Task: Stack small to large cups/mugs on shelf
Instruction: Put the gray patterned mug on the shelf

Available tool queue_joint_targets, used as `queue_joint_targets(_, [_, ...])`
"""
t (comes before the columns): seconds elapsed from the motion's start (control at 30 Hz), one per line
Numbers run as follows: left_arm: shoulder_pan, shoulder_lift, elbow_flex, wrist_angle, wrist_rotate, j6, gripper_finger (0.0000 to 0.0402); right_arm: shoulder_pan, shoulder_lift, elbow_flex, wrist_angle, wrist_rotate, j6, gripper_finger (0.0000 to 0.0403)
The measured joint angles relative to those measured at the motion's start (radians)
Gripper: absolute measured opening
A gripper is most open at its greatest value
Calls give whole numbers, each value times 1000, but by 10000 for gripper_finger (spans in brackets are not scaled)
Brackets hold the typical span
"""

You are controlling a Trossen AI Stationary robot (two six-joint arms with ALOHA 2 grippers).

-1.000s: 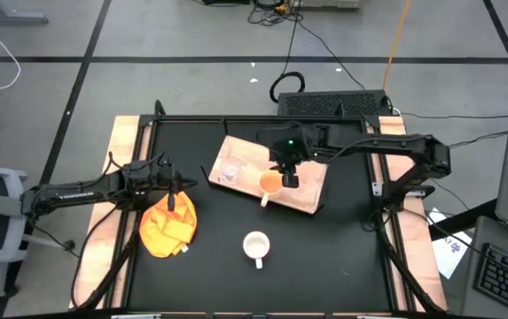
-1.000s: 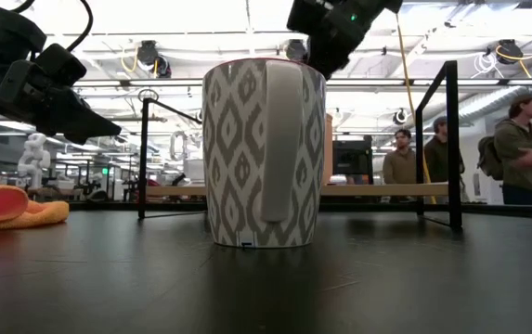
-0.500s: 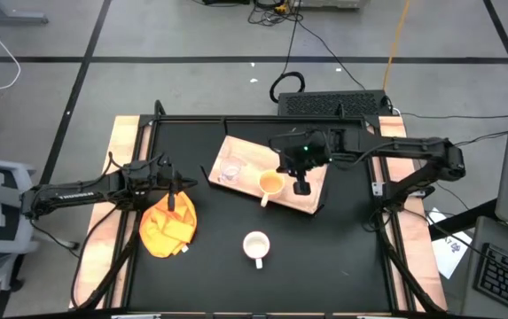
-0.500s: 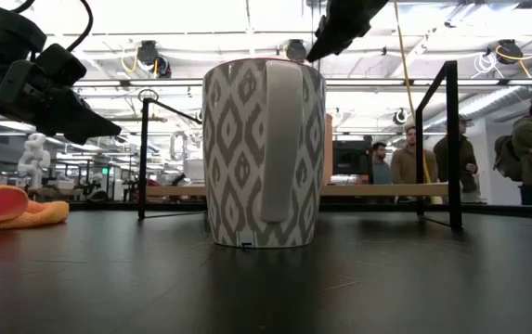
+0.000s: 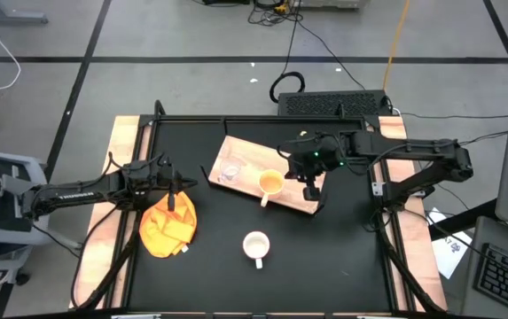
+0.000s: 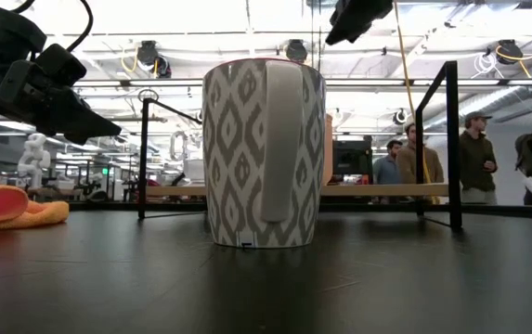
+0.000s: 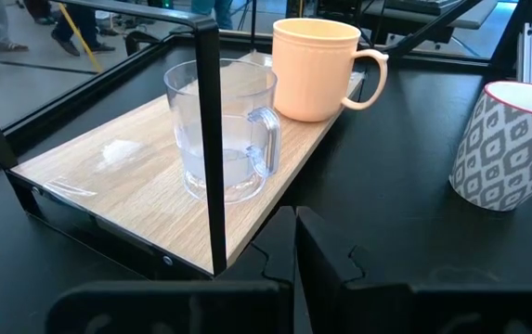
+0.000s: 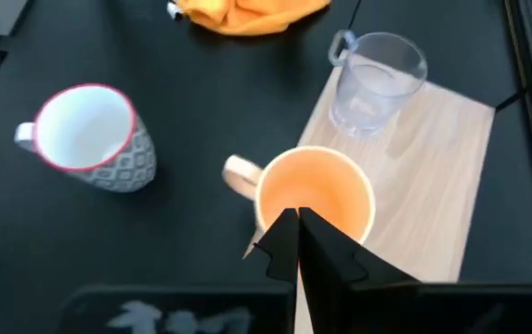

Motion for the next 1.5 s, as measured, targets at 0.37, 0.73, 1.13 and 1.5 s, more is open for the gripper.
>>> queue_joint_targets(0.37, [0,0,0,0,0,-7,17,94,-153,-20,-69,79,84,0])
queue_joint_targets(0.73, [0,0,0,0,-1,-4,17,145,-499,-356,92,87,204,0])
queue_joint_targets(1.13, [0,0,0,0,-1,-3,17,232,-784,-668,286,82,275,0])
queue_joint_targets(1.5, [0,0,0,0,-1,-1,17,352,-831,-795,463,50,232,0])
